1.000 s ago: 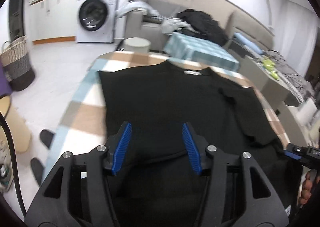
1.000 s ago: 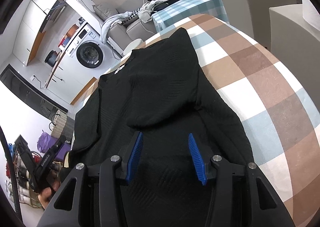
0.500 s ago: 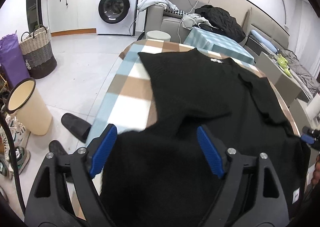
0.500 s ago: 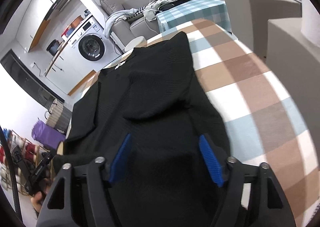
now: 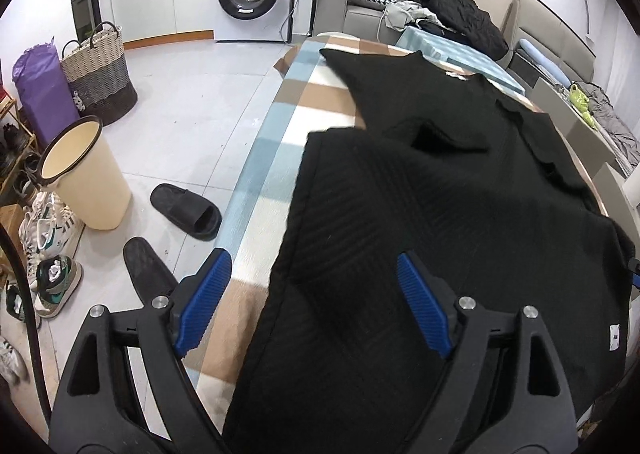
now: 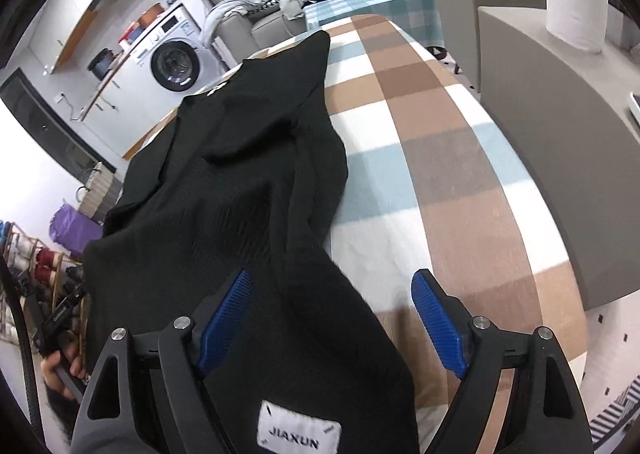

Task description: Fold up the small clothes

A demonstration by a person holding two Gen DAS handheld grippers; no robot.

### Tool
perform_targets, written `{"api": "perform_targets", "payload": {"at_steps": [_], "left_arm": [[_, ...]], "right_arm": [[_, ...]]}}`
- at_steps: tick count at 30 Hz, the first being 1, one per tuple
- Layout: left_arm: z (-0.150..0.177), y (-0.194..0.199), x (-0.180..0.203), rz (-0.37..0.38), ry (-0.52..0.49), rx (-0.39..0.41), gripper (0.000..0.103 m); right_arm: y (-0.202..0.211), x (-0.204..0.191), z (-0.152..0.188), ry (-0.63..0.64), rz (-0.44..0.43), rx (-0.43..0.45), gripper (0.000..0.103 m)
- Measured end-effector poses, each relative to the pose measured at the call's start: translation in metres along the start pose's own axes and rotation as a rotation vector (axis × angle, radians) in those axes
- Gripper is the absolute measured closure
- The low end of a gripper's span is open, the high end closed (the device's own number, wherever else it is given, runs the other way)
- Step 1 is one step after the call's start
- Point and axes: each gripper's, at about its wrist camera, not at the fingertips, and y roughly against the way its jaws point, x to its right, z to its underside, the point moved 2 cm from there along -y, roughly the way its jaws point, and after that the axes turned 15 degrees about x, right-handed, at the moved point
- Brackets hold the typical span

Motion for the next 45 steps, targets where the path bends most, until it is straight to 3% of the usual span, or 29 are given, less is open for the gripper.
{"api": "perform_targets", "payload": {"at_steps": [4, 5, 7, 8, 9, 11, 14, 16, 18, 20, 22, 28, 30, 33, 35, 36, 37, 39, 41, 45], "left_arm": [[0.004, 0.001, -0.002, -0.008, 0.001, -0.003, 0.02], [0.004, 0.0, -0.002, -0.011, -0.001, -0.001, 0.02], [0.004, 0.0, -0.003, -0.016, 0.0, 0.001, 0.02], [0.003, -0.001, -0.002, -0.02, 0.0, -0.001, 0.02], [0.003, -0.002, -0.002, -0.026, -0.001, -0.001, 0.02], [0.002, -0.003, -0.002, -0.029, 0.002, 0.001, 0.02], [-0.001, -0.002, -0.003, -0.031, 0.009, 0.005, 0.02], [-0.002, -0.005, -0.003, -0.029, 0.01, 0.001, 0.02], [-0.002, -0.008, -0.002, -0.021, 0.007, -0.008, 0.02], [-0.002, -0.011, 0.0, -0.015, 0.001, -0.015, 0.02], [-0.001, -0.016, 0.002, -0.008, -0.002, -0.029, 0.02], [0.004, -0.025, 0.008, 0.018, -0.01, -0.05, 0.02], [0.005, -0.028, 0.01, 0.031, -0.015, -0.056, 0.021], [0.005, -0.029, 0.012, 0.059, -0.007, -0.059, 0.038], [0.006, -0.029, 0.013, 0.065, -0.01, -0.06, 0.063], [0.005, -0.029, 0.013, 0.064, -0.012, -0.057, 0.073], [0.006, -0.028, 0.012, 0.074, -0.005, -0.057, 0.09], [0.004, -0.024, 0.011, 0.104, 0.017, -0.042, 0.095], [0.002, -0.016, 0.012, 0.108, 0.009, -0.013, 0.097], [-0.008, 0.004, 0.015, 0.132, 0.007, 0.054, 0.097]], "right_arm": [[-0.005, 0.005, -0.006, -0.048, -0.034, 0.039, 0.028], [-0.008, 0.005, -0.01, -0.067, -0.044, 0.05, 0.034], [-0.021, -0.001, -0.018, -0.06, -0.055, 0.044, 0.057], [-0.026, -0.003, -0.02, -0.058, -0.069, 0.043, 0.078], [-0.031, -0.003, -0.024, -0.084, -0.099, 0.04, 0.087], [-0.033, 0.006, -0.033, -0.187, -0.152, 0.082, 0.089], [-0.031, 0.034, -0.041, -0.328, -0.084, 0.156, 0.091], [-0.031, 0.049, -0.04, -0.376, -0.03, 0.141, 0.085], [-0.026, 0.05, -0.038, -0.316, -0.013, 0.11, 0.059], [-0.017, 0.046, -0.032, -0.267, -0.046, 0.11, 0.046], [-0.009, 0.04, -0.022, -0.209, -0.089, 0.08, 0.046], [-0.003, 0.028, 0.013, -0.076, -0.108, 0.018, 0.046], [0.0, 0.024, 0.018, -0.034, -0.104, 0.036, 0.045], [0.0, 0.019, 0.023, 0.01, -0.118, 0.038, 0.045], [0.0, 0.014, 0.026, 0.047, -0.123, 0.04, 0.045], [-0.002, 0.012, 0.026, 0.066, -0.122, 0.042, 0.05], [-0.003, 0.01, 0.026, 0.085, -0.124, 0.043, 0.056], [-0.002, 0.004, 0.027, 0.125, -0.136, 0.05, 0.091], [0.001, -0.001, 0.025, 0.165, -0.151, 0.072, 0.097], [0.025, 0.002, 0.012, 0.14, -0.198, 0.191, 0.098]]}}
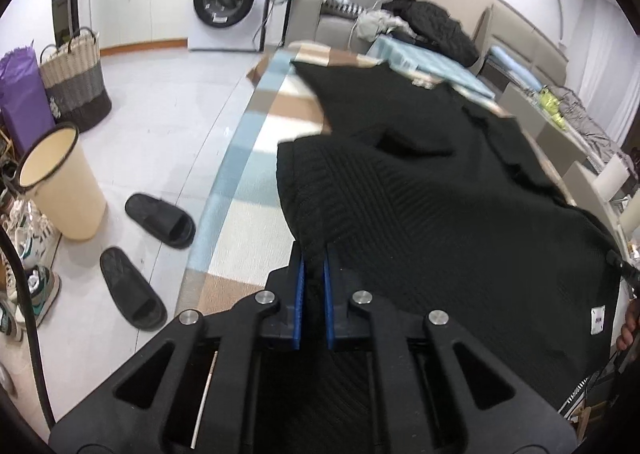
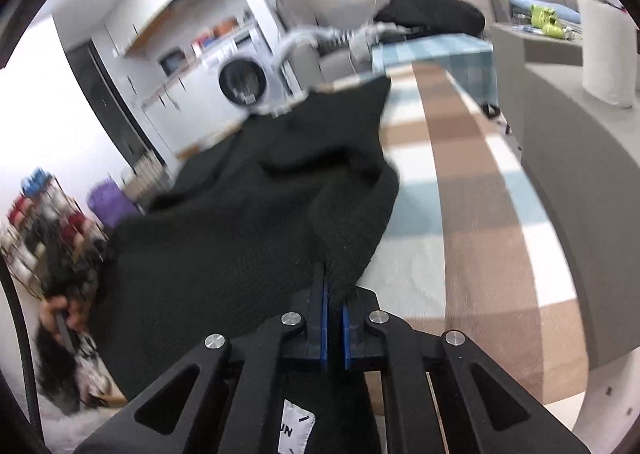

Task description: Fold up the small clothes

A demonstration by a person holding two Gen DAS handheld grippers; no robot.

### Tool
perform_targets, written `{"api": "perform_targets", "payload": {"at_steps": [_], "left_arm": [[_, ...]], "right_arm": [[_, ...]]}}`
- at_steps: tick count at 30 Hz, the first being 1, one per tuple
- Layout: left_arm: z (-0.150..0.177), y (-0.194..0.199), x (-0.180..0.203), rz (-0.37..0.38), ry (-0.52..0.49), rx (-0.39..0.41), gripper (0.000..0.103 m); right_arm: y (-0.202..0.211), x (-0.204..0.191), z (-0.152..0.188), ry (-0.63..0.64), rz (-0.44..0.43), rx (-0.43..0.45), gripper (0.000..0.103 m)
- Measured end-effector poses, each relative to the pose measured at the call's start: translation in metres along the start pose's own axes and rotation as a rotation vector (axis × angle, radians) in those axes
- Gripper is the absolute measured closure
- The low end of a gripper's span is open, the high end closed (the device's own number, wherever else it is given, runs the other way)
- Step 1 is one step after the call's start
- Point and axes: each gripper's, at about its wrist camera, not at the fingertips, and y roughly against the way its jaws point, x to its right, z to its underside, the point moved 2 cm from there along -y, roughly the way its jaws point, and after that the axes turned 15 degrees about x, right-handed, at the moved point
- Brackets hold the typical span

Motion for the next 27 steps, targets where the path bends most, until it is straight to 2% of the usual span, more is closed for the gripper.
{"api": "perform_targets", "payload": {"at_steps": [6, 10, 12, 14, 22, 27], "left_arm": [[-0.025, 0.019, 0.004, 0.019, 0.018, 0.096, 0.098], [-0.047, 0.014, 0.0, 0.027, 0.048, 0.141, 0.098], [-0.056, 0.006, 0.0, 0.027, 0.049, 0.15, 0.098], [-0.066, -0.008, 0.001, 0.023, 0.044, 0.155, 0.098], [-0.099, -0.067, -0.002, 0.019, 0.062, 0.146, 0.098], [-0.099, -0.112, -0.004, -0.012, 0.082, 0.097, 0.097]], "right_arm": [[0.009, 0.004, -0.028, -0.087, 0.002, 0.149, 0.098], [0.004, 0.01, -0.047, -0.158, 0.019, 0.226, 0.098], [-0.003, 0.005, -0.055, -0.135, 0.041, 0.235, 0.098], [-0.013, 0.002, -0.064, -0.146, 0.042, 0.238, 0.098], [-0.071, 0.011, -0.098, -0.222, 0.163, 0.188, 0.098], [-0.114, 0.023, -0.102, -0.251, 0.221, 0.125, 0.097]]}}
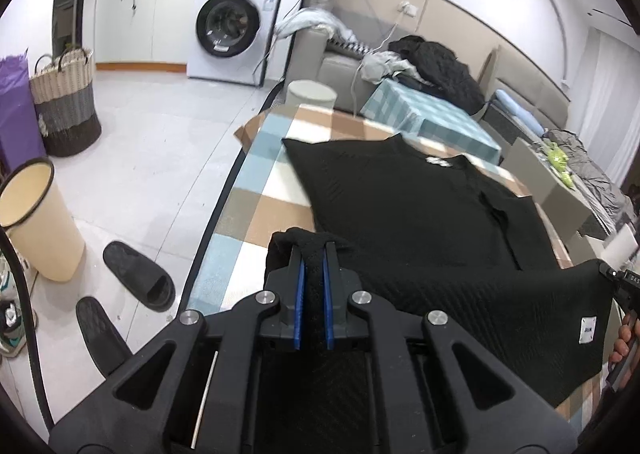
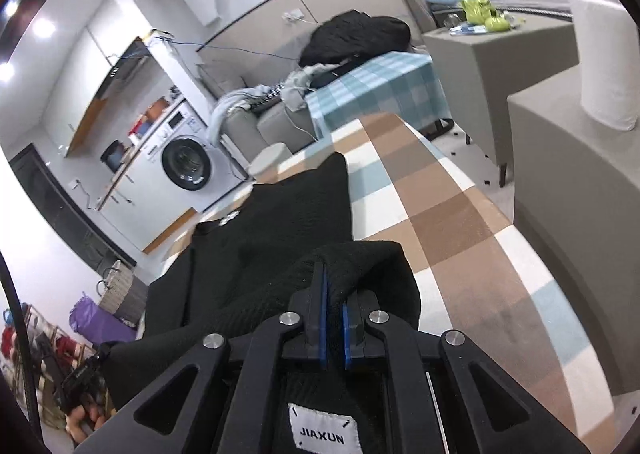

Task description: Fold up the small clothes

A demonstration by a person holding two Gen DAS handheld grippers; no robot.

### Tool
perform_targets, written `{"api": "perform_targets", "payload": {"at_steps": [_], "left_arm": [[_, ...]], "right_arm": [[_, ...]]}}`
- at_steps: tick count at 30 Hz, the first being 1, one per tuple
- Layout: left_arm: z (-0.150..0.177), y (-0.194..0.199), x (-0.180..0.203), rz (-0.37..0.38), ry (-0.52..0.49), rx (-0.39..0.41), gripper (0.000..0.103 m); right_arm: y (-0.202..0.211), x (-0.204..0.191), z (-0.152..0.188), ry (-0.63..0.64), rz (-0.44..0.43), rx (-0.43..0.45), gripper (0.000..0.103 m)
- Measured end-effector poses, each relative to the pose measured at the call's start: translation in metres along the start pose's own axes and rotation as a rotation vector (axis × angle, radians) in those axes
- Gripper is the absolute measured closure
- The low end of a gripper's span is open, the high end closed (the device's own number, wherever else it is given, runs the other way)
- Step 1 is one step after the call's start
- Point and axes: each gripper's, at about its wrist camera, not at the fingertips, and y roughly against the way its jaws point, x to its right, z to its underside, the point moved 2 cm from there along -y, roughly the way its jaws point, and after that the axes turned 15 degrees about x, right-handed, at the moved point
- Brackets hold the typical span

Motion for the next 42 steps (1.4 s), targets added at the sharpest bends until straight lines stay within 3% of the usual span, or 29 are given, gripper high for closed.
{"api": "perform_targets", "payload": {"at_steps": [2, 3, 4, 5, 7, 8, 9, 12, 15, 17, 19, 21, 24, 33, 42], "left_arm": [[0.006, -0.015, -0.005, -0.013, 0.026, -0.036, 0.097], [0.009, -0.019, -0.007, -0.022, 0.034, -0.046, 0.094], [0.013, -0.023, -0.008, -0.041, 0.031, -0.069, 0.082], [0.017, -0.026, -0.01, -0.062, 0.025, -0.087, 0.063], [0.022, -0.027, -0.014, -0.057, 0.037, -0.09, 0.037], [0.024, -0.028, -0.015, -0.041, 0.053, -0.086, 0.03], [0.026, -0.032, -0.016, -0.03, 0.064, -0.097, 0.03], [0.036, -0.05, -0.009, -0.019, 0.054, -0.158, 0.03], [0.042, -0.062, 0.002, -0.009, 0.02, -0.169, 0.033], [0.046, -0.064, 0.008, 0.001, 0.006, -0.172, 0.065], [0.048, -0.067, 0.013, 0.017, -0.006, -0.181, 0.088], [0.049, -0.066, 0.02, 0.008, -0.031, -0.176, 0.09], [0.051, -0.063, 0.026, 0.009, -0.055, -0.17, 0.092], [0.06, -0.037, 0.027, 0.013, -0.087, -0.166, 0.093], [0.079, 0.023, 0.014, 0.007, -0.101, -0.16, 0.093]], "right_arm": [[-0.015, 0.006, 0.002, -0.01, 0.037, -0.022, 0.087], [-0.019, 0.009, 0.003, -0.015, 0.05, -0.035, 0.075], [-0.022, 0.014, 0.006, -0.013, 0.077, -0.053, 0.069], [-0.023, 0.019, 0.006, -0.017, 0.093, -0.055, 0.059], [-0.018, 0.029, 0.009, -0.031, 0.101, -0.053, 0.053], [-0.018, 0.031, 0.011, -0.031, 0.099, -0.061, 0.047], [-0.021, 0.034, 0.014, -0.029, 0.096, -0.077, 0.045], [-0.033, 0.03, 0.021, -0.019, 0.076, -0.127, 0.045], [-0.046, 0.014, 0.031, 0.053, 0.063, -0.173, 0.045], [-0.05, 0.005, 0.035, 0.12, 0.079, -0.176, 0.049], [-0.054, 0.001, 0.038, 0.138, 0.068, -0.183, 0.06], [-0.056, 0.0, 0.04, 0.158, 0.068, -0.186, 0.074], [-0.055, 0.002, 0.041, 0.156, 0.064, -0.193, 0.084], [-0.037, 0.002, 0.051, 0.163, 0.047, -0.21, 0.087], [0.015, 0.006, 0.076, 0.155, 0.026, -0.241, 0.087]]}}
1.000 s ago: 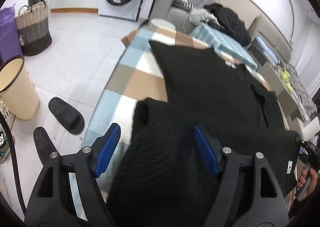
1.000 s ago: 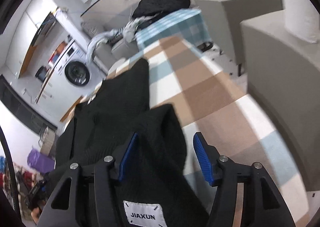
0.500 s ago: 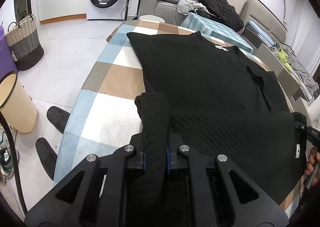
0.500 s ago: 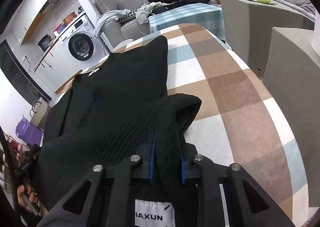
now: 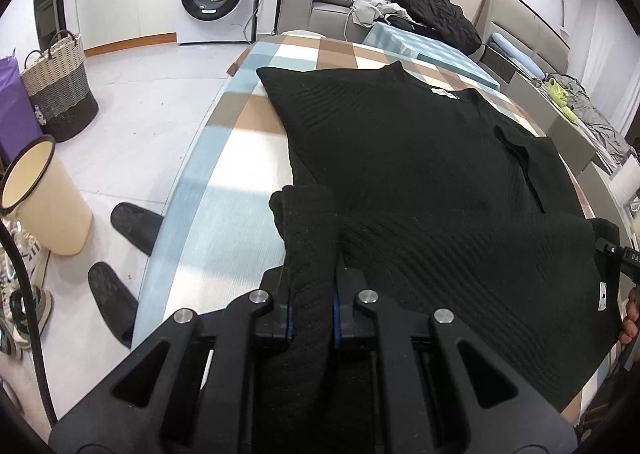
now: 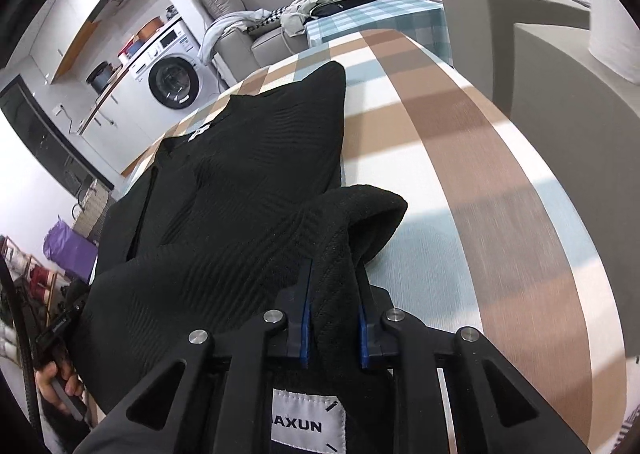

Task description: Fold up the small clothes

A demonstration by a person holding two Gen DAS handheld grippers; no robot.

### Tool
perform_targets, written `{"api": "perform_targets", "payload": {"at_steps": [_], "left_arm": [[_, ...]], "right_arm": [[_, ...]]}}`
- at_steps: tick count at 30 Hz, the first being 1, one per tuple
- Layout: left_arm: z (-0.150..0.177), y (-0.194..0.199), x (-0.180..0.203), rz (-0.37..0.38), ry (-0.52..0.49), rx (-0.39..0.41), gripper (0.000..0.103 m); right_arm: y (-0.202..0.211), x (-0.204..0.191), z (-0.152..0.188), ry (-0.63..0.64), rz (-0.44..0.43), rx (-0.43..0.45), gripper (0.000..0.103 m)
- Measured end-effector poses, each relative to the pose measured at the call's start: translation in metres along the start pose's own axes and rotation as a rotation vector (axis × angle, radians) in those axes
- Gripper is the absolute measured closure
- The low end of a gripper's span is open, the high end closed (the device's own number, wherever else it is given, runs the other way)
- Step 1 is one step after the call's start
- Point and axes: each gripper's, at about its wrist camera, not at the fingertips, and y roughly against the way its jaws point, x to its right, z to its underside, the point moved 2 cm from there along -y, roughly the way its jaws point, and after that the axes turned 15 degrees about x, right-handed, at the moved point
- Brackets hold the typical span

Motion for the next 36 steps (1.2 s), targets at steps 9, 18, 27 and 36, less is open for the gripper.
{"api": "perform_targets", "payload": {"at_steps": [9, 18, 27, 36], "left_arm": [[0.034, 0.057, -0.007, -0.004, -0.017, 0.011, 0.093], [0.04, 0.087, -0.015, -0.025, 0.029, 0.042, 0.079], [0.048, 0.125, -0.041, -0.049, 0.077, 0.048, 0.062], [0.067, 0.138, -0.051, -0.049, 0.098, 0.008, 0.062]], "right_arm": [[0.049, 0.004, 0.034, -0.003, -0.009, -0.028, 0.087], [0.046, 0.003, 0.032, 0.006, -0.007, -0.03, 0.073], [0.078, 0.013, 0.041, 0.009, -0.048, -0.009, 0.058], [0.09, 0.012, 0.052, 0.02, -0.095, -0.011, 0.058]]}}
